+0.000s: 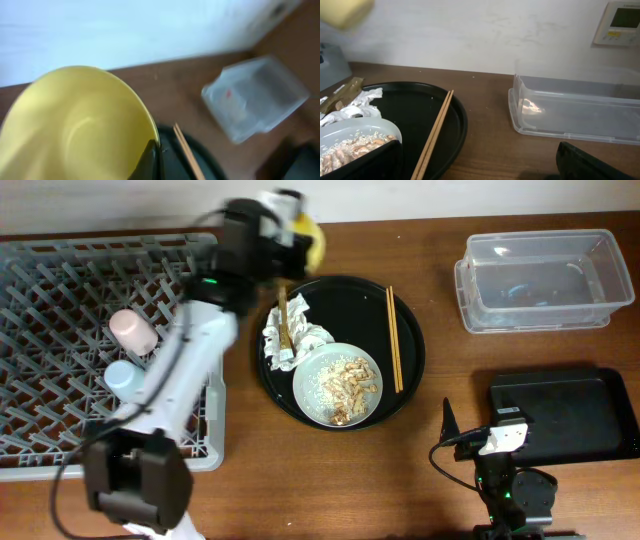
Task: Sort waste into correct bins and load items into the dishwasher rack
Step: 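Carry the yellow bowl to the rack's top edge and lower it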
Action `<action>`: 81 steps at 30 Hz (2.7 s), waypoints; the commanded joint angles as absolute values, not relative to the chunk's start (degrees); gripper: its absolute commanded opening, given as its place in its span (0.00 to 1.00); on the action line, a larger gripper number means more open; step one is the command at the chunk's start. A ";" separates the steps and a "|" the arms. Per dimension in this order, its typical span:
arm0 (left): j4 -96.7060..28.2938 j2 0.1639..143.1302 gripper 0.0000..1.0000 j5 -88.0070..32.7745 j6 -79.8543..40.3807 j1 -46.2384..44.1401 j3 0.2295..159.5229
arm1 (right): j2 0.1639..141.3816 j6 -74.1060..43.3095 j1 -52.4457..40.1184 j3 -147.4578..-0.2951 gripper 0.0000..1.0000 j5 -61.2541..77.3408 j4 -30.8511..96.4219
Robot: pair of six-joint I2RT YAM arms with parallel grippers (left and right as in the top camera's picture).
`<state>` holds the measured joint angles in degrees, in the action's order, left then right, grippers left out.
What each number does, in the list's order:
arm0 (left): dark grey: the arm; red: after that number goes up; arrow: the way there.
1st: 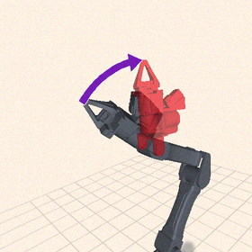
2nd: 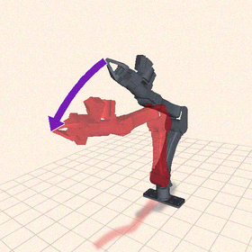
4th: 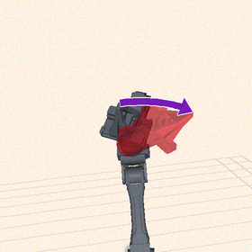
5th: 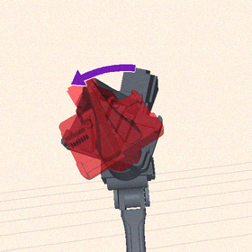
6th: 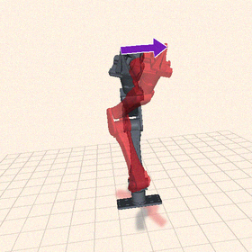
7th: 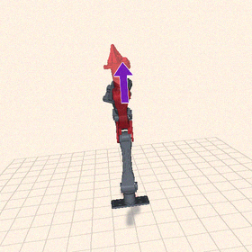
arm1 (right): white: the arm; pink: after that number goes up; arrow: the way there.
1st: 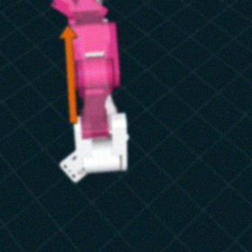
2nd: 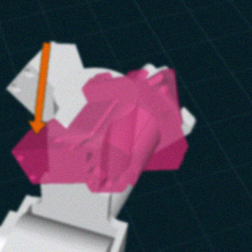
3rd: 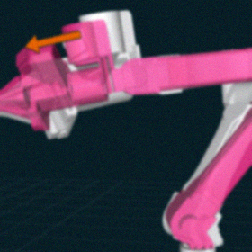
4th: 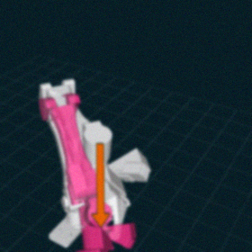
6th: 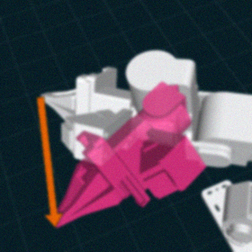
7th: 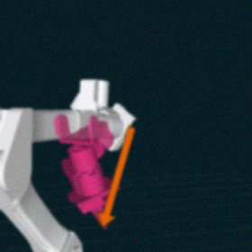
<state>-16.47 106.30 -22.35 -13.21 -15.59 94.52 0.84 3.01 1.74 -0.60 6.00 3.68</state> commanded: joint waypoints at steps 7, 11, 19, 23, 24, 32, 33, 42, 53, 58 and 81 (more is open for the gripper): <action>-16.01 106.72 0.01 -53.15 -30.35 12.86 95.46 | 0.51 2.98 1.91 -0.32 0.98 5.69 4.08; -8.25 113.19 0.01 -66.13 -38.59 19.68 95.46 | 0.51 2.98 1.91 -0.32 0.98 5.69 4.08; 8.34 125.23 0.01 -74.85 -51.99 26.50 95.46 | 0.51 2.98 1.91 -0.32 0.98 5.69 4.08; 9.02 125.67 0.00 -75.77 -52.49 29.69 95.46 | 0.51 2.98 1.91 -0.32 0.98 5.69 4.08; 8.99 125.67 0.00 -75.75 -52.49 30.57 95.46 | 0.51 2.98 1.91 -0.32 0.98 5.69 4.08; 9.56 125.69 0.00 -77.21 -52.47 31.88 95.46 | 0.51 2.98 1.91 -0.32 0.98 5.69 4.08; 10.31 125.69 0.01 -77.56 -52.47 31.75 95.46 | 0.51 2.98 1.91 -0.32 0.98 5.69 4.08; 12.43 125.71 0.01 -77.78 -52.66 30.59 95.46 | 0.51 2.98 1.91 -0.32 0.98 5.69 4.08; 13.26 130.98 0.01 -77.14 -52.69 30.26 95.46 | 0.51 2.98 1.91 -0.32 0.98 5.69 4.08; 15.16 132.77 0.01 -77.28 -52.69 30.55 95.46 | 0.51 2.98 1.91 -0.32 0.98 5.69 4.08; 26.59 132.73 0.33 -81.43 -58.52 41.87 95.48 | 0.51 2.98 1.91 -0.32 0.98 5.69 4.08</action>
<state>24.75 131.83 -79.05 -58.08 40.36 95.42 0.86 3.05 1.74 -0.60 6.00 3.68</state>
